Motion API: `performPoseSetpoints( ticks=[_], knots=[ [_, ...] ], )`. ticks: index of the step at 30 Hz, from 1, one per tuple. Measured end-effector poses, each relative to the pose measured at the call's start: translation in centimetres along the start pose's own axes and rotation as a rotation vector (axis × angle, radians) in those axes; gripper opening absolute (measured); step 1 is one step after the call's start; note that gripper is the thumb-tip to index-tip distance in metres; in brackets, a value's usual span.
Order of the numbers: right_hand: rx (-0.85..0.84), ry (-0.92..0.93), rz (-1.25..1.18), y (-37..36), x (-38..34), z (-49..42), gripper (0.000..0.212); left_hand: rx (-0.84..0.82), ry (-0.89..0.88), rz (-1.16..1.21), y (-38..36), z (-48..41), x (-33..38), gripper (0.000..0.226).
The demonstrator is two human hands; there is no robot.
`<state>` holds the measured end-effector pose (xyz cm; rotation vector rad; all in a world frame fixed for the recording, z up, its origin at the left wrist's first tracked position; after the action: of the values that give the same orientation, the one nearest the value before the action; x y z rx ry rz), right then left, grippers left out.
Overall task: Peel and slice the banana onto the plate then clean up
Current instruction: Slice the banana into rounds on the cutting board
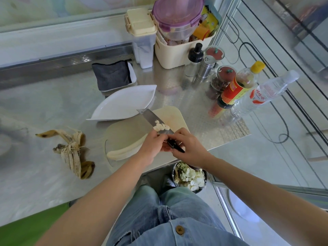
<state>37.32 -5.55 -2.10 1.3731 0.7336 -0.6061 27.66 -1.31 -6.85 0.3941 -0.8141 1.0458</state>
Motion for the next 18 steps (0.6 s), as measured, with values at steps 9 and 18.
performPoseSetpoints(
  ticks=[9,18],
  knots=[
    [-0.157,-0.005,0.026,-1.1,0.6,0.0,0.048,0.027,0.021,0.017,1.3,1.2,-0.6,0.017],
    [-0.191,-0.136,0.151,-3.2,4.2,-0.6,0.054,0.099,0.098,0.135,3.0,2.3,-2.1,0.026]
  ],
)
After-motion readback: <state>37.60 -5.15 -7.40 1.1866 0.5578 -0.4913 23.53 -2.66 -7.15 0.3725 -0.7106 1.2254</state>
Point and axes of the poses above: each hand's wrist, its own z-axis away from the middle knuckle, its own y-axis out of the back of the hand, x = y × z, the point moved 9 cm from there along -z, towards the middle knuckle, and after that the axes turned 4 degrees about y, right-handed, at the moved point
